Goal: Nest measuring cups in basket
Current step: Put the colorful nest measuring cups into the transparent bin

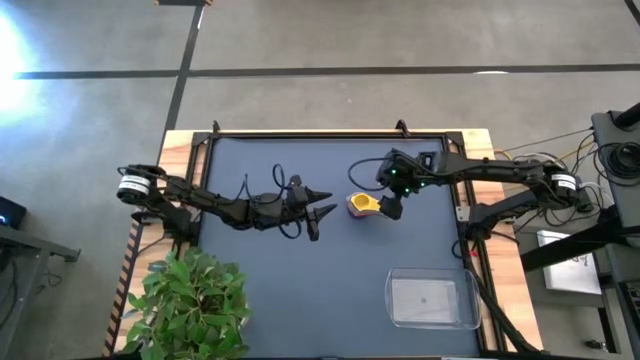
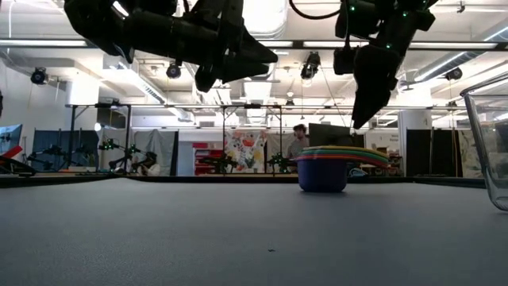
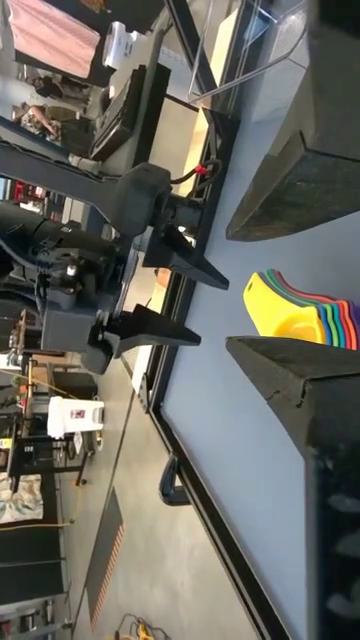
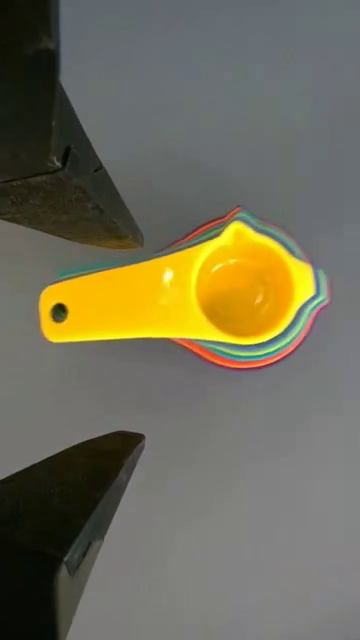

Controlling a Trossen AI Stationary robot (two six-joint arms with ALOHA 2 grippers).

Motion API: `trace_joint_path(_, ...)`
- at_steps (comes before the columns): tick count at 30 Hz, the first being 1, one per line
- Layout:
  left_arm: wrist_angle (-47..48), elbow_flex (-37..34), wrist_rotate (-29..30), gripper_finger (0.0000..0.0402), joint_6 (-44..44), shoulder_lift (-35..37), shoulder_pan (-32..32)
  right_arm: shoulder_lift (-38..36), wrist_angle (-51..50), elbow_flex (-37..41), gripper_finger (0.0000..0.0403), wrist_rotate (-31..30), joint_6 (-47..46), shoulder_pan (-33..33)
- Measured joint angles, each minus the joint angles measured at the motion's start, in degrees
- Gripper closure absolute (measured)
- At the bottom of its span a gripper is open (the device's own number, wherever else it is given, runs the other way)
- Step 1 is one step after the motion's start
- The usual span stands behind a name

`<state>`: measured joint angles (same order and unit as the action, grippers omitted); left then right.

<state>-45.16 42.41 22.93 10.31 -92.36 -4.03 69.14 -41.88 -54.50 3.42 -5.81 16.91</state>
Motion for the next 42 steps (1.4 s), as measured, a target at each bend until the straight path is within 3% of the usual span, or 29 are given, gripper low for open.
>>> trace_joint_path(7,0.2,0.0,0.0,0.0254,0.0,0.0,0.0,0.0,-1.3,0.0,0.0096,-0.5,0.4,0.0)
trace_joint_path(17,0.3,0.0,0.0,0.0254,-0.3,-0.3,0.0,0.0,-1.5,0.8,0.002,-0.5,0.9,0.0)
trace_joint_path(42,1.2,-0.1,0.0,0.0254,-0.9,-0.6,0.3,6.6,5.4,5.7,0.0016,-0.4,4.0,-2.8)
